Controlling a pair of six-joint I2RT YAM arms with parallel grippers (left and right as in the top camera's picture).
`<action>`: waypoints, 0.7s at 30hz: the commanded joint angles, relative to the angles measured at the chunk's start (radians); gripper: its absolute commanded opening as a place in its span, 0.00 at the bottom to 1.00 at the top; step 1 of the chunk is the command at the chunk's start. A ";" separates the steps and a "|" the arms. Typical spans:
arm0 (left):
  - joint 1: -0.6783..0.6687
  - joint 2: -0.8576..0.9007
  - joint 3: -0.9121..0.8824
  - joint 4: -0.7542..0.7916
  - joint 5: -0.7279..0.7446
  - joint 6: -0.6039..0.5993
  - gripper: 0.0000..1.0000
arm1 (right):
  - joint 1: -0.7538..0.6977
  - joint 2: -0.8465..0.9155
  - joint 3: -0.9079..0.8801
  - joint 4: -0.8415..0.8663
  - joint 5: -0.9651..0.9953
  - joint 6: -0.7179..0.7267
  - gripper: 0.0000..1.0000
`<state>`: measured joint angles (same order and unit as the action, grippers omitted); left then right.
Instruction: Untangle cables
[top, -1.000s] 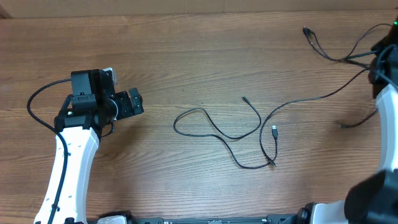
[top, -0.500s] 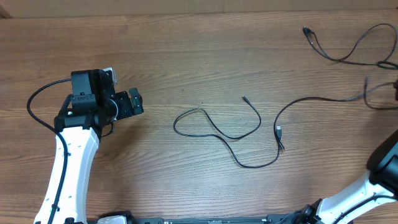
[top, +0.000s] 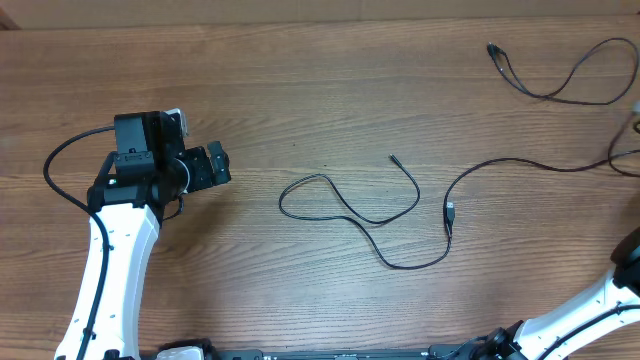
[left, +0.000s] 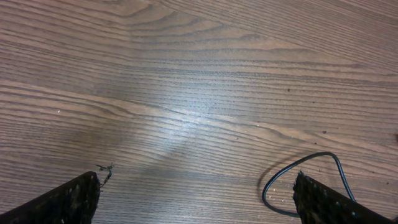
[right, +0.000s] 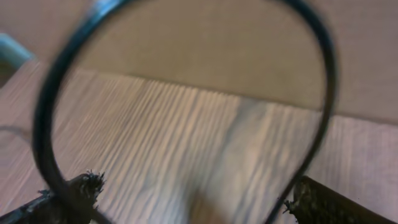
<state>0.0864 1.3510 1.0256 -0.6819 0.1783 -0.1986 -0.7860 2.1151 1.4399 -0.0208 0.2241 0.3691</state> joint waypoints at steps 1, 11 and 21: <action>-0.002 -0.009 0.004 0.002 -0.006 0.019 1.00 | 0.001 0.001 0.014 -0.005 -0.158 0.005 1.00; -0.002 -0.009 0.004 0.002 -0.006 0.019 1.00 | 0.001 -0.078 0.014 0.047 -0.760 0.059 1.00; -0.002 -0.009 0.004 0.002 -0.006 0.019 1.00 | 0.019 -0.258 0.014 -0.091 -1.012 0.128 1.00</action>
<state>0.0864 1.3510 1.0256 -0.6815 0.1787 -0.1986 -0.7807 1.9476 1.4403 -0.0444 -0.6716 0.4805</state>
